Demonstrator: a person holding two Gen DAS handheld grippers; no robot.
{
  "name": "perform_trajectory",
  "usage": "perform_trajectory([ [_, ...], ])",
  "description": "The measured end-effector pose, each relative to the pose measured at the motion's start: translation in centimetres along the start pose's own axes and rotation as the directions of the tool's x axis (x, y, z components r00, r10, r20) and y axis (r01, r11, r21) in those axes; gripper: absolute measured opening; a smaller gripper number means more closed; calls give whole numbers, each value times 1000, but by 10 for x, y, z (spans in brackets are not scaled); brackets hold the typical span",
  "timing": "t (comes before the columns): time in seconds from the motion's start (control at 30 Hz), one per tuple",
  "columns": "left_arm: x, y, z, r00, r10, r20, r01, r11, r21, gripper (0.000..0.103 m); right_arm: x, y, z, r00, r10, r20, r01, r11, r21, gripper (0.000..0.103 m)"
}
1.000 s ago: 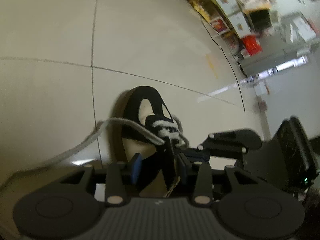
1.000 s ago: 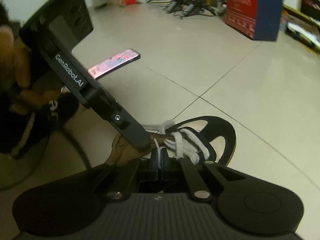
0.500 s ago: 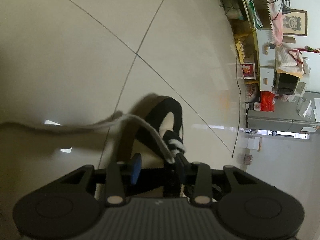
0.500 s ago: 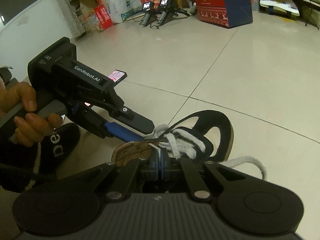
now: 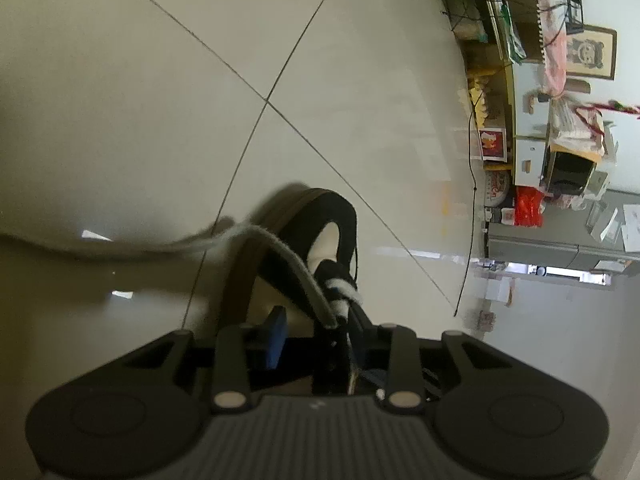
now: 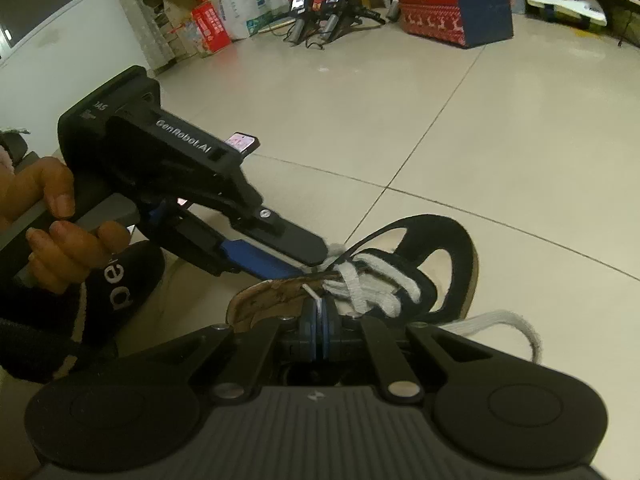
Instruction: Lace up shoes with both hands
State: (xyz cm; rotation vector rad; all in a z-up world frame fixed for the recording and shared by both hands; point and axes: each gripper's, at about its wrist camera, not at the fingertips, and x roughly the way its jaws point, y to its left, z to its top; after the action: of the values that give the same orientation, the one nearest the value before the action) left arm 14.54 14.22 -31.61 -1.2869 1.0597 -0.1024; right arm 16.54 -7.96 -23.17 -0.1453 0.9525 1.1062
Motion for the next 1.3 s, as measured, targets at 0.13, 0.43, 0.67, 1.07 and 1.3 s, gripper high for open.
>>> perform_trajectory([
  [0.13, 0, -4, -2, 1000, -15, -5, 15, 1000, 14, 32, -2, 2, 0, 1000, 4, -3, -4, 1000, 1, 4],
  [0.43, 3, -1, -1, 1000, -9, -5, 9, 1000, -19, 31, -11, -10, -2, 997, 63, 40, -67, 991, 112, 4],
  [0.67, -4, -7, -6, 1000, -27, 1, 27, 1000, 11, 26, -14, -2, -6, 998, 29, 61, -36, 992, 121, 4],
  [1.07, -8, -2, -4, 1000, -20, 0, 20, 1000, 1, 26, -12, -1, -4, 998, 33, 52, -39, 993, 116, 5],
  [1.3, -8, -1, -5, 1000, -18, -12, 18, 1000, -4, 17, -10, -2, -2, 998, 38, 49, -44, 990, 132, 5],
])
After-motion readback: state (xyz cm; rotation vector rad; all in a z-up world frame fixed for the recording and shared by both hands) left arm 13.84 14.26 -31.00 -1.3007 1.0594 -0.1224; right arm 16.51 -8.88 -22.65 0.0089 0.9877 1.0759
